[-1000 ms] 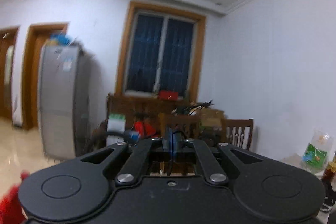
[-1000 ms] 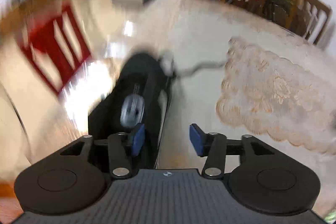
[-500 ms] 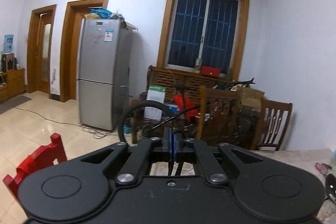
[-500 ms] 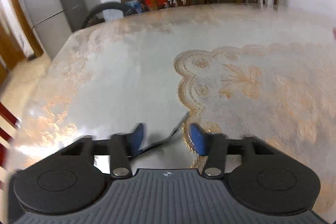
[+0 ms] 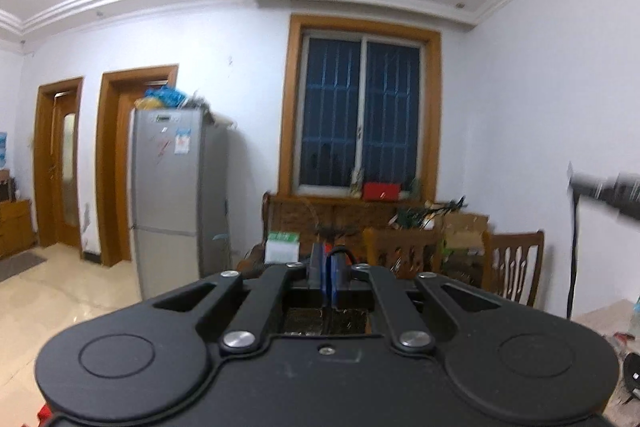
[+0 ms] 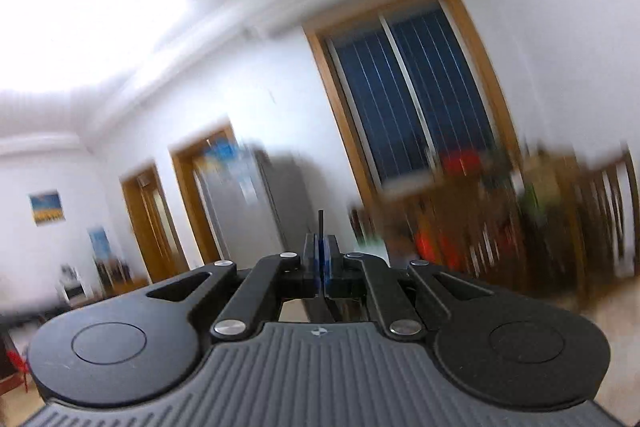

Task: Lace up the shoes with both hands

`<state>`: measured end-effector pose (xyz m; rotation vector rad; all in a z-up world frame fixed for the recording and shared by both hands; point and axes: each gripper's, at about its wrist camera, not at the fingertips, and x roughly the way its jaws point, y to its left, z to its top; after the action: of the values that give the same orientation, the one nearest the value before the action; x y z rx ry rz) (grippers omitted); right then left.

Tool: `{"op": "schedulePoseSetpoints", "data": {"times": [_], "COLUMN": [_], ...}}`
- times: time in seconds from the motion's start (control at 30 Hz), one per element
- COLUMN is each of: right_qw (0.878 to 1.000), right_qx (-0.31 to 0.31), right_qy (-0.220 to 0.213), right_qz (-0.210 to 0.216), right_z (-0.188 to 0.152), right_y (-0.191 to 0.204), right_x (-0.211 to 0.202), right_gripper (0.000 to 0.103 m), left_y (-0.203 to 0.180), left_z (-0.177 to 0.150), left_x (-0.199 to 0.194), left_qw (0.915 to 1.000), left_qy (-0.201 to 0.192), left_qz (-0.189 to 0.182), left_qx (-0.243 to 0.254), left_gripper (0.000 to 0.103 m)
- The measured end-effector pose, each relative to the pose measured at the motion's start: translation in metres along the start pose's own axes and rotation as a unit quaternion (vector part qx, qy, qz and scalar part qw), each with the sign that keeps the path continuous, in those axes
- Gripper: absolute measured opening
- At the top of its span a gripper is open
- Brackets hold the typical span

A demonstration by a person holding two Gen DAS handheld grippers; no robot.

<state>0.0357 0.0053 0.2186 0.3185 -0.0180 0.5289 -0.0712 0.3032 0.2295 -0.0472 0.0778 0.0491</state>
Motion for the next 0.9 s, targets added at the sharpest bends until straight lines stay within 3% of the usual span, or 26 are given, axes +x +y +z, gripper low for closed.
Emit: {"op": "schedulePoseSetpoints", "data": {"times": [0.1, 0.23, 0.4, 0.43, 0.47, 0.53, 0.63, 0.77, 0.9], "right_qw": [0.999, 0.998, 0.991, 0.988, 0.986, 0.98, 0.963, 0.934, 0.886], "right_qx": [-0.021, -0.045, -0.134, -0.151, -0.166, -0.195, -0.245, -0.278, -0.328], "right_qy": [-0.036, -0.026, -0.013, -0.004, 0.009, 0.044, 0.108, 0.214, 0.295], "right_qz": [0.02, 0.038, 0.027, 0.026, 0.024, 0.021, 0.026, 0.073, 0.145], "right_z": [0.043, 0.067, 0.042, 0.031, 0.021, -0.002, -0.047, -0.107, -0.162], "right_y": [0.015, 0.026, 0.028, 0.025, 0.022, 0.017, 0.009, 0.005, 0.016], "right_x": [-0.018, -0.023, -0.037, -0.038, -0.039, -0.041, -0.042, -0.045, -0.045], "right_gripper": [0.002, 0.002, 0.002, 0.002, 0.002, 0.002, 0.002, 0.002, 0.002], "left_y": [-0.007, -0.014, -0.018, -0.017, -0.015, -0.014, -0.018, -0.023, -0.036], "left_z": [0.019, 0.038, 0.02, 0.01, -0.003, -0.034, -0.09, -0.165, -0.209], "left_x": [-0.002, 0.0, 0.021, 0.029, 0.036, 0.046, 0.038, 0.01, -0.029], "left_qw": [0.9996, 0.9984, 0.9959, 0.9934, 0.99, 0.9817, 0.9693, 0.9521, 0.9414], "left_qy": [-0.009, 0.002, 0.043, 0.071, 0.101, 0.151, 0.207, 0.293, 0.335], "left_qz": [-0.026, -0.053, -0.016, -0.014, -0.012, 0.004, 0.01, -0.003, -0.035], "left_qx": [0.006, 0.019, 0.077, 0.089, 0.097, 0.115, 0.133, 0.088, 0.021], "left_gripper": [0.002, 0.003, 0.005, 0.017, 0.042, 0.063, 0.064, 0.064, 0.064]}}
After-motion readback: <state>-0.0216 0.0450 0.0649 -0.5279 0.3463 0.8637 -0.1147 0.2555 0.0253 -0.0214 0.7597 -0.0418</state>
